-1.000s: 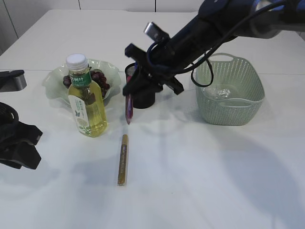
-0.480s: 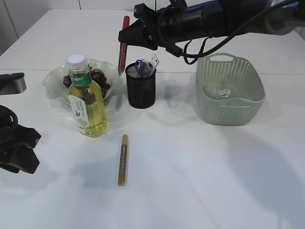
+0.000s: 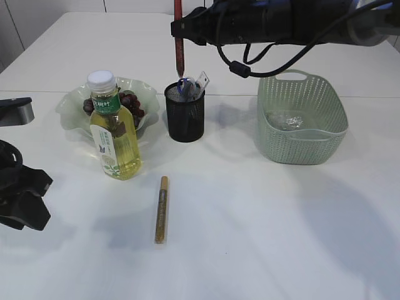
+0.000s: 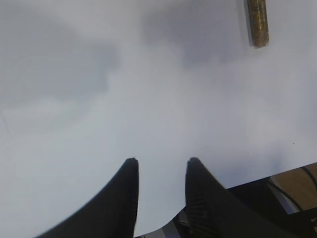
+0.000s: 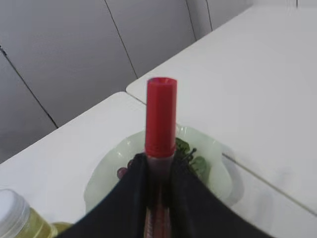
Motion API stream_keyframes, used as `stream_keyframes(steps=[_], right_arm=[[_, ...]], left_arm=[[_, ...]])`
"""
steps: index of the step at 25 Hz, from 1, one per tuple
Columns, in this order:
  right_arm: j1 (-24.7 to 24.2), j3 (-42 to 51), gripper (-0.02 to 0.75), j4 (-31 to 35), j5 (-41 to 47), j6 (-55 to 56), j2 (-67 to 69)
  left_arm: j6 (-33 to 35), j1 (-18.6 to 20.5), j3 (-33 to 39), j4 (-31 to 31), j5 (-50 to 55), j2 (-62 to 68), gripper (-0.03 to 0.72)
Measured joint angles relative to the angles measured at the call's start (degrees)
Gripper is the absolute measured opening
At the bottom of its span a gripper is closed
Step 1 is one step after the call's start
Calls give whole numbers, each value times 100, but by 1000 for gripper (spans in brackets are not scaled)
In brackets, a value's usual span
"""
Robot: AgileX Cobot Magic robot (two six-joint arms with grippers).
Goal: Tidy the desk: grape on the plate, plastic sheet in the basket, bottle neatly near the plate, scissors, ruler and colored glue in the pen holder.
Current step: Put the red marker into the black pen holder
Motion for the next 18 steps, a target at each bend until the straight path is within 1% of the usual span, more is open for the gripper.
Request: stream_keyframes(steps=[4,7,11,18], right_arm=[[0,-127,120,713,-39,-1066,215],[0,-227,120,1049,-65,-1749,435],[0,-440,120,1148,-75,-2242,681],[0,-536,120,1174,96,-2381,919]], left_arm=[[0,0,0,0,0,0,238],[0,0,0,-12,17,0,239],[0,0,0,-24,41,0,239],[0,0,0,-24,65,0,238]])
